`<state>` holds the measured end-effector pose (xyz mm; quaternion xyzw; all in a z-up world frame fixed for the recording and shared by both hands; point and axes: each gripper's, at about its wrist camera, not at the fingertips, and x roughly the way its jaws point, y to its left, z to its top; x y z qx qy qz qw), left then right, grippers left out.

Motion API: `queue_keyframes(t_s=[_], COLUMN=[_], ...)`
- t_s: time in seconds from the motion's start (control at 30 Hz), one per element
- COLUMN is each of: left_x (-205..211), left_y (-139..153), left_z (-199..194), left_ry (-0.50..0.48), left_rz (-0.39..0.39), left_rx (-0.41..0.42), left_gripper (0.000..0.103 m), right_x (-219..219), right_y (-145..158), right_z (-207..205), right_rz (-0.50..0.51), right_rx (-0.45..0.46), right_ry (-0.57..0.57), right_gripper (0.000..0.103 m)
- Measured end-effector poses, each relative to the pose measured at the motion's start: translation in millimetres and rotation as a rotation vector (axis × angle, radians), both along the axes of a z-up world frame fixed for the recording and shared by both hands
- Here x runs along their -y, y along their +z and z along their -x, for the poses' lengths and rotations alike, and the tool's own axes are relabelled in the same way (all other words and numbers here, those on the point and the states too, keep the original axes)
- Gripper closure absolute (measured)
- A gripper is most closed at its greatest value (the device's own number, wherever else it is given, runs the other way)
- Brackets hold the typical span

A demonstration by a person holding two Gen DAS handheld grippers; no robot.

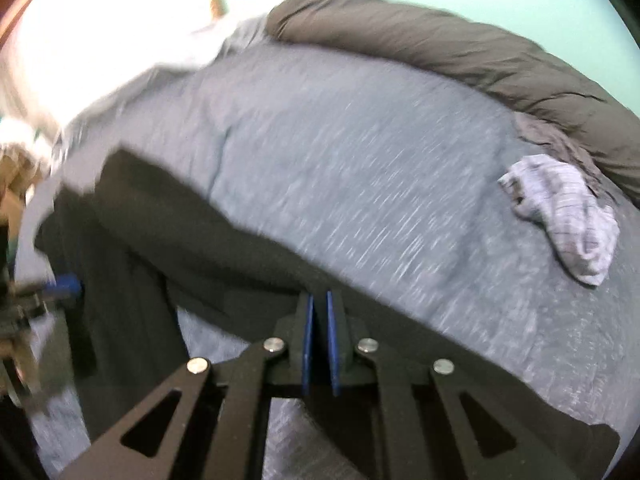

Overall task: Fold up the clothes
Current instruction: 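Release the sleeve with the right tool and reach the left tool to the garment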

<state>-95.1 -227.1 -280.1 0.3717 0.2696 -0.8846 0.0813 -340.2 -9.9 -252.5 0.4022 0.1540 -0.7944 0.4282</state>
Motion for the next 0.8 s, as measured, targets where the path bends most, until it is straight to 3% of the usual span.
queue_keyframes(t_s=[0.1, 0.3, 0.43, 0.53, 0.63, 0.8], left_x=[1.1, 6.5, 12.2, 12.7, 14.5, 18.7], left_y=[-0.1, 1.0, -1.8, -0.2, 1.5, 4.0], left_z=[-2.6, -10.7, -11.4, -12.4, -15.2, -20.6], left_ry=[0.008, 0.028, 0.038, 0.041, 0.046, 0.06], left_rz=[-0.001, -0.001, -0.014, -0.012, -0.014, -0.022], left_rx=[-0.003, -0.013, -0.004, -0.006, -0.009, -0.009], left_gripper=[0.064, 0.064, 0.064, 0.064, 0.064, 0.064], right_x=[1.1, 3.5, 9.3, 6.3, -11.9, -59.4], right_y=[9.1, 1.7, -19.0, -17.7, -8.0, 5.9], right_z=[12.3, 41.7, 44.0, 32.5, 23.8, -19.3], right_rz=[0.014, -0.052, -0.107, -0.111, -0.072, 0.117], right_rx=[-0.011, -0.024, 0.036, 0.002, -0.007, 0.092], right_ry=[-0.059, -0.231, -0.253, -0.257, -0.328, -0.374], right_gripper=[0.097, 0.097, 0.096, 0.09, 0.073, 0.068])
